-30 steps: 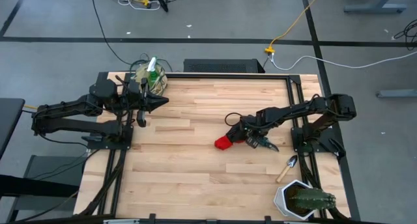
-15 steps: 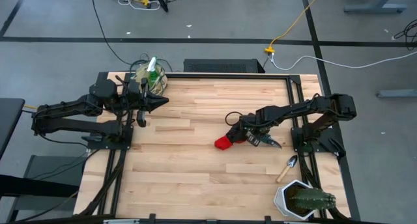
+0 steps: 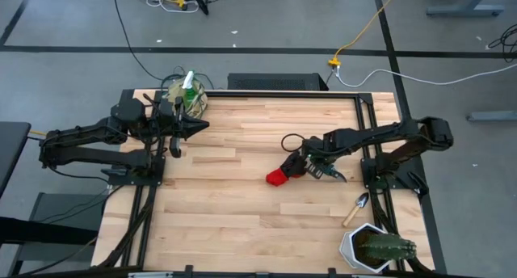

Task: Pick & Place Garden tools in Gardening bag
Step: Put the shear scissors into the gardening bag

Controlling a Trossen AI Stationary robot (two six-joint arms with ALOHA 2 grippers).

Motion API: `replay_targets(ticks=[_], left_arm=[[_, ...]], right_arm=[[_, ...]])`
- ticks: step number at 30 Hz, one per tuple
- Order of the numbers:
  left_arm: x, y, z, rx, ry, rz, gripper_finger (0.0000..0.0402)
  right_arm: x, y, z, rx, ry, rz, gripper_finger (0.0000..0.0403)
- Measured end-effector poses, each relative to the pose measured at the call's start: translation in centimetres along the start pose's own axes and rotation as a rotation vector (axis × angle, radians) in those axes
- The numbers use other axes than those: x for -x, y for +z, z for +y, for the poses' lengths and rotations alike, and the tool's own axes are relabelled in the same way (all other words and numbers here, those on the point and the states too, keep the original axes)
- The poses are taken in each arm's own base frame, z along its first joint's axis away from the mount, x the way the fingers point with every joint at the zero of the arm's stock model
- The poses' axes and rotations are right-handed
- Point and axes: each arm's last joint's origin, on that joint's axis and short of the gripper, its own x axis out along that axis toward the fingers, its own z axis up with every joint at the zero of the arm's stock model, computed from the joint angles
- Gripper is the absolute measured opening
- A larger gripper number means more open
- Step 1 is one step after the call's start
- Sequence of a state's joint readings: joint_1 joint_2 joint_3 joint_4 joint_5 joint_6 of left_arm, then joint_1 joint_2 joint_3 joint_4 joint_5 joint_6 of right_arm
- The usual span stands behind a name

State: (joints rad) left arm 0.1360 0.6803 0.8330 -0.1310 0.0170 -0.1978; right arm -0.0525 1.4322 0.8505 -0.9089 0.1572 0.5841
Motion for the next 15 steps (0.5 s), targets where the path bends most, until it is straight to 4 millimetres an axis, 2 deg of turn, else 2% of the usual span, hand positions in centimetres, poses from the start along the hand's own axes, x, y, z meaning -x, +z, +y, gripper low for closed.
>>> replay_targets(ticks=[15], left_arm=[[0.0, 0.0, 0.0, 0.000, 0.000, -0.002, 0.0005]], right_arm=[[5.2, -0.6, -1.5, 0.067, 0.150, -0.299, 0.0045]])
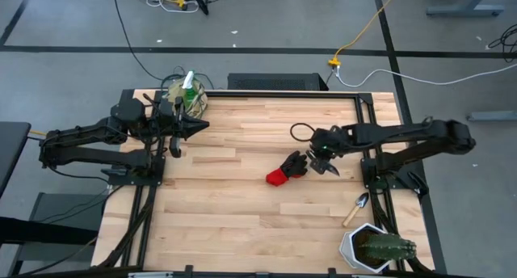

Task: Pick & Place Garden tools in Gardening bag
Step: Put the shear scissors into the gardening bag

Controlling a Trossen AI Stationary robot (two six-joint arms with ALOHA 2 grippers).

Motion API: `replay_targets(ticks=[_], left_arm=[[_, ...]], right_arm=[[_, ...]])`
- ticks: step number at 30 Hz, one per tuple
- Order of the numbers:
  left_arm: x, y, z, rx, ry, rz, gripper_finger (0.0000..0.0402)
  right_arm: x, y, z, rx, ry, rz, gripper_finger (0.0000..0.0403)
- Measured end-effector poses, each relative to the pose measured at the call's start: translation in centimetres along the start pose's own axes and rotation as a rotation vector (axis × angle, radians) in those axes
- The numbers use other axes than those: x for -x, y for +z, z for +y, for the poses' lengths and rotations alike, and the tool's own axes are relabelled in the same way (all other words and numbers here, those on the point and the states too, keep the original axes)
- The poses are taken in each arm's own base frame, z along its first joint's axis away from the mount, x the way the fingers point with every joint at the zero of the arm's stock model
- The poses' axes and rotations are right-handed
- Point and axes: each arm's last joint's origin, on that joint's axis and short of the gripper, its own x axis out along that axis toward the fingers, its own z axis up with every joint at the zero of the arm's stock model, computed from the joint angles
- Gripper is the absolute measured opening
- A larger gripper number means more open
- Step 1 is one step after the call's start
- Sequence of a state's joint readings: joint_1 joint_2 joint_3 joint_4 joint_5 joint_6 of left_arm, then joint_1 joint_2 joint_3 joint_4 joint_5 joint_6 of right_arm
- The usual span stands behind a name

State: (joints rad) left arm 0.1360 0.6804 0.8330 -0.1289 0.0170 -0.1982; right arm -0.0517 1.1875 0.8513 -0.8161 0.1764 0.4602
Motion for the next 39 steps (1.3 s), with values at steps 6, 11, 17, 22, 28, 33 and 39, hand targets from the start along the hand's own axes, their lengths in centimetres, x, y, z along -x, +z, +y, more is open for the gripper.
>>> replay_targets(ticks=[6, 11, 17, 22, 28, 33, 39], left_arm=[[0.0, 0.0, 0.0, 0.000, 0.000, -0.002, 0.0005], [0.0, 0.0, 0.0, 0.000, 0.000, -0.002, 0.0005], [0.0, 0.0, 0.0, 0.000, 0.000, -0.002, 0.0005], [0.0, 0.0, 0.0, 0.000, 0.000, -0.003, 0.0005], [0.0, 0.0, 0.0, 0.000, 0.000, -0.003, 0.0005], [0.0, 0.0, 0.0, 0.000, 0.000, -0.003, 0.0005], [0.0, 0.0, 0.0, 0.000, 0.000, -0.003, 0.0005]], right_arm=[[1.2, 0.3, -0.1, 0.031, 0.043, -0.094, 0.0045], [1.5, 0.9, 0.2, 0.049, 0.085, -0.163, 0.0045], [1.9, 2.2, 0.9, 0.076, 0.178, -0.295, 0.0045], [2.6, 3.5, 1.4, 0.077, 0.247, -0.440, 0.0045], [3.6, 4.9, 2.0, 0.085, 0.317, -0.611, 0.0045], [4.3, 5.7, 2.2, 0.086, 0.350, -0.726, 0.0045], [5.1, 6.3, 2.3, 0.096, 0.364, -0.813, 0.0045]])
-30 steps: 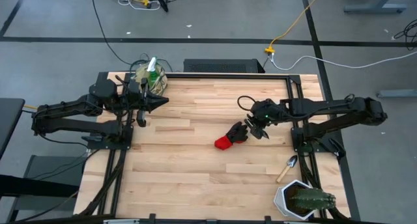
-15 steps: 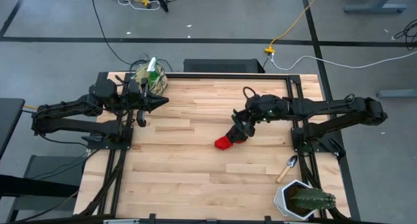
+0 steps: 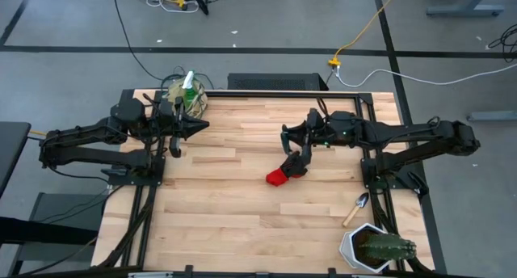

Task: Pick & Place Garden tools in Gardening bag
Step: Put the shear scissors into the gardening bag

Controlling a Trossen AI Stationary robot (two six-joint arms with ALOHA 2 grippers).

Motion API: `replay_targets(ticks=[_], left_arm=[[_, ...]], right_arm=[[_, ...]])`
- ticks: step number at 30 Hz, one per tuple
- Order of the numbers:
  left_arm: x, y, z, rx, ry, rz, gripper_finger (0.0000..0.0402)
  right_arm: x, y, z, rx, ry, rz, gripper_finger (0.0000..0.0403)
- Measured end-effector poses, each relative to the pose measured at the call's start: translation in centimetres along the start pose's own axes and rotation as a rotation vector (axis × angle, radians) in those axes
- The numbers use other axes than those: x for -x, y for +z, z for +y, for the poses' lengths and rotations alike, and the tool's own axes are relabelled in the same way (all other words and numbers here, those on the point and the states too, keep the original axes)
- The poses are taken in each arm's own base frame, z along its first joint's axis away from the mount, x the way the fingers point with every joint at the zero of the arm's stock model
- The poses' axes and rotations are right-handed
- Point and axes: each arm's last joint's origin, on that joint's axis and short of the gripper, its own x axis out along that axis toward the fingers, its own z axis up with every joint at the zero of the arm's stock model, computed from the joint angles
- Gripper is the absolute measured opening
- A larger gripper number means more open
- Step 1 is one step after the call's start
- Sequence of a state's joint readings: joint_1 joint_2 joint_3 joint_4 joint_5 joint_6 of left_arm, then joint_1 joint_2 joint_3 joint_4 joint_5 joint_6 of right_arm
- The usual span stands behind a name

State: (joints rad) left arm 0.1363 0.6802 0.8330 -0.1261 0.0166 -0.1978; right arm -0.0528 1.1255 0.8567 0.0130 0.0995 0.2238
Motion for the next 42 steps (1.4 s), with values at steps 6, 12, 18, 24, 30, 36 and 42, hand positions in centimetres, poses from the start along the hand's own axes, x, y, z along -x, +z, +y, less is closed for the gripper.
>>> replay_targets(ticks=[6, 12, 18, 24, 30, 36, 42], left_arm=[[0.0, 0.0, 0.0, 0.000, -0.001, -0.001, 0.0005], [0.0, 0.0, 0.0, 0.000, 0.000, -0.002, 0.0005], [0.0, 0.0, 0.0, 0.000, 0.000, -0.003, 0.0005], [0.0, 0.0, 0.0, 0.000, -0.001, -0.003, 0.0005], [-0.4, 0.2, 0.0, 0.000, -0.007, -0.027, 0.0005], [-1.7, 0.2, -0.1, -0.009, -0.031, -0.050, 0.0005], [-3.6, 0.0, -0.1, -0.011, -0.076, -0.066, 0.0005]], right_arm=[[0.6, 2.7, 0.4, 0.060, -0.041, -0.064, 0.0045], [1.6, 6.0, 0.4, 0.097, -0.050, -0.162, 0.0045], [2.3, 8.1, 0.3, 0.128, -0.063, -0.224, 0.0045], [2.7, 9.0, 0.4, 0.141, -0.066, -0.255, 0.0045], [2.4, 9.1, 0.4, 0.141, -0.064, -0.270, 0.0045], [1.0, 8.6, 0.4, 0.143, -0.062, -0.252, 0.0045], [-0.5, 8.5, 0.5, 0.131, -0.051, -0.274, 0.0045]])
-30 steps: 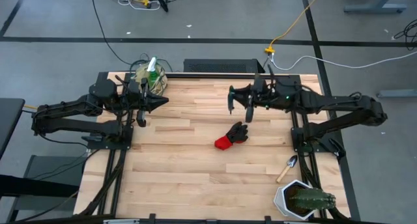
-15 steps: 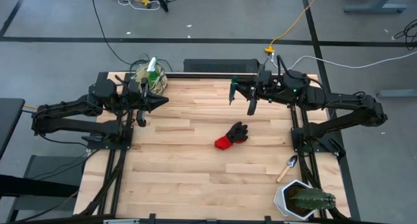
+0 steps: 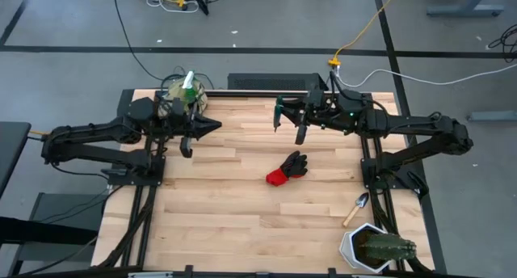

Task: Pick & Place Garden tools in Gardening bag
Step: Put the shear scissors into the gardening bag

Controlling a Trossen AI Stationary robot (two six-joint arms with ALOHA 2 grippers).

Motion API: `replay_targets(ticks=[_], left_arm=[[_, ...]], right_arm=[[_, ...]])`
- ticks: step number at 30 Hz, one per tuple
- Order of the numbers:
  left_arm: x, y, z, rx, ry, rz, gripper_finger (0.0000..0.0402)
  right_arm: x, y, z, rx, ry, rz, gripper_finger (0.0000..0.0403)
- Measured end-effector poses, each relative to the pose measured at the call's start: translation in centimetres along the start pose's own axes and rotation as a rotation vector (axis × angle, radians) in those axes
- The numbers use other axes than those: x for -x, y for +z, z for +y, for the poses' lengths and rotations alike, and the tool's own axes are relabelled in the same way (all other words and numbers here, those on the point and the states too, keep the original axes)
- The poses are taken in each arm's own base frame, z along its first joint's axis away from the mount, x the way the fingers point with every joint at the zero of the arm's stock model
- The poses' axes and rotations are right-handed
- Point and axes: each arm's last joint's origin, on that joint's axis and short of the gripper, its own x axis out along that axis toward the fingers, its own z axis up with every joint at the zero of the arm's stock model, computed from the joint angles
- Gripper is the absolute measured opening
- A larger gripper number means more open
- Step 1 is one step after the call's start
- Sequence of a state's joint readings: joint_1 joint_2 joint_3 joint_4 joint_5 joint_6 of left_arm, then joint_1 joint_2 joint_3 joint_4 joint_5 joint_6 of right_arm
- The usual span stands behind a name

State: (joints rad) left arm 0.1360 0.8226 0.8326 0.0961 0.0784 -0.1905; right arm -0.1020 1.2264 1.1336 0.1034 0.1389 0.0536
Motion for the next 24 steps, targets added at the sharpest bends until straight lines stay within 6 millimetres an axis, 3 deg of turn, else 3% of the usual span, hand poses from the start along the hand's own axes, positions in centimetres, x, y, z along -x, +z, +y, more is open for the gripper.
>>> replay_targets(ticks=[12, 24], left_arm=[[-3.6, -0.8, 0.3, -0.002, -0.075, -0.081, 0.0005], [-5.6, -1.6, 0.5, -0.007, -0.100, -0.113, 0.0017]], right_arm=[[-1.3, -0.7, 0.2, -0.004, 0.002, -0.009, 0.0045], [-1.5, -0.9, 0.2, 0.006, 0.000, -0.007, 0.0045]])
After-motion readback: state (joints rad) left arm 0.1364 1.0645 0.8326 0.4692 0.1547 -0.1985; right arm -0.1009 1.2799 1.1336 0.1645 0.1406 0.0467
